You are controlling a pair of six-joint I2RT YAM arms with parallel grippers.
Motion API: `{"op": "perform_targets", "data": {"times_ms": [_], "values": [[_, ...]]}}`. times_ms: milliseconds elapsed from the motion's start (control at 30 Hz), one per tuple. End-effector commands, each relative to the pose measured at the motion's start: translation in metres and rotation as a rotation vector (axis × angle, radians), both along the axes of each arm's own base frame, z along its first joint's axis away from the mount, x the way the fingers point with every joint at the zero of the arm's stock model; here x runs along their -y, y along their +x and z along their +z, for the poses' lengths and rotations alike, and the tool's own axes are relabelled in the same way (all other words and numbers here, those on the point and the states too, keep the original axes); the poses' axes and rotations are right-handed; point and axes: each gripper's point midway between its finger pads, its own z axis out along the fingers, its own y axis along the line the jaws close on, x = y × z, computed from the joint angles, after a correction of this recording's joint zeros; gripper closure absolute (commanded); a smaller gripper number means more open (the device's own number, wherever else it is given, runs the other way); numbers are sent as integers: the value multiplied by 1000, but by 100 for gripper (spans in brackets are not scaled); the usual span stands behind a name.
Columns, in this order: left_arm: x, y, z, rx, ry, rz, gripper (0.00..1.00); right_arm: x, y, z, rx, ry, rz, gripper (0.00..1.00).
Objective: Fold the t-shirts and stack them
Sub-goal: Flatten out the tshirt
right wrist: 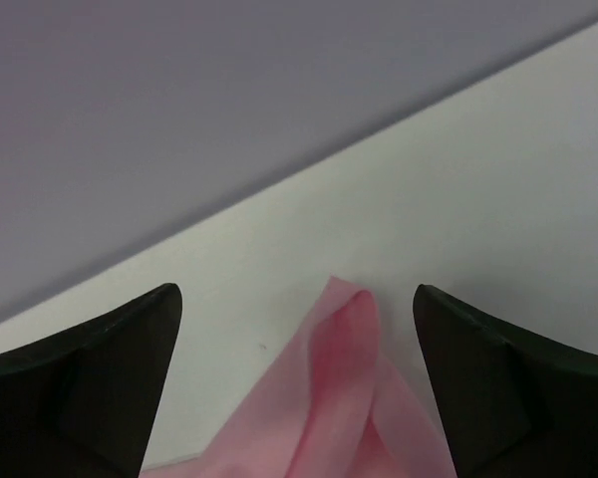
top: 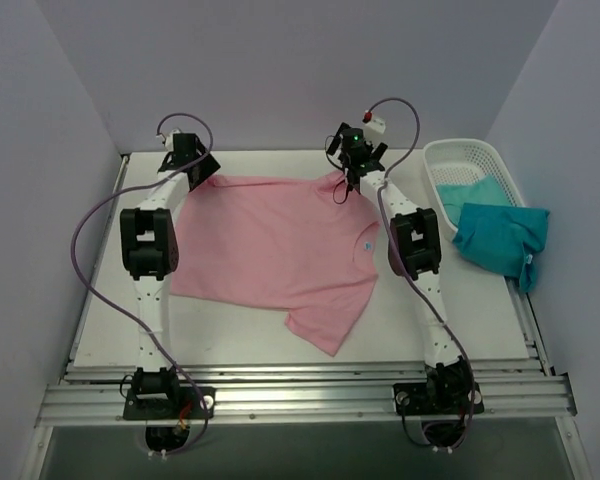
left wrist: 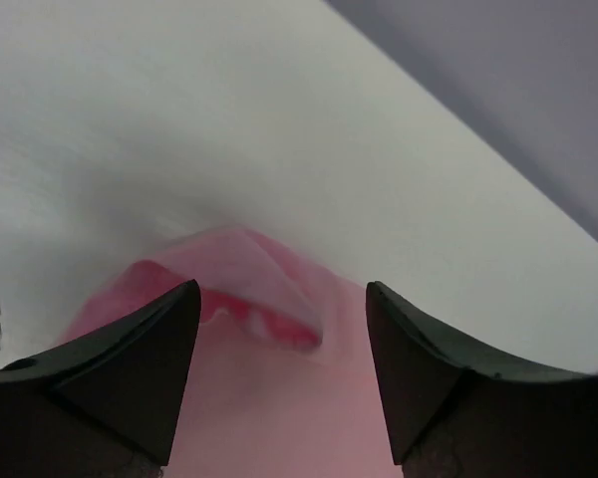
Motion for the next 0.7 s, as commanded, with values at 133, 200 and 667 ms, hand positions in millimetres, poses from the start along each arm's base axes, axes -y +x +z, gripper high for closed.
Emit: {"op": "perform_targets", "data": {"times_ms": [133, 200, 667], "values": [[-49, 49, 119, 294, -114, 84, 6, -11, 29, 152, 474, 121, 8, 0], [-55, 46, 150, 368, -107, 99, 6, -16, 15, 194, 545, 125, 7, 0], [-74, -129, 157, 275, -99, 353, 6, -1, -157, 117, 155, 111, -71, 0]]}}
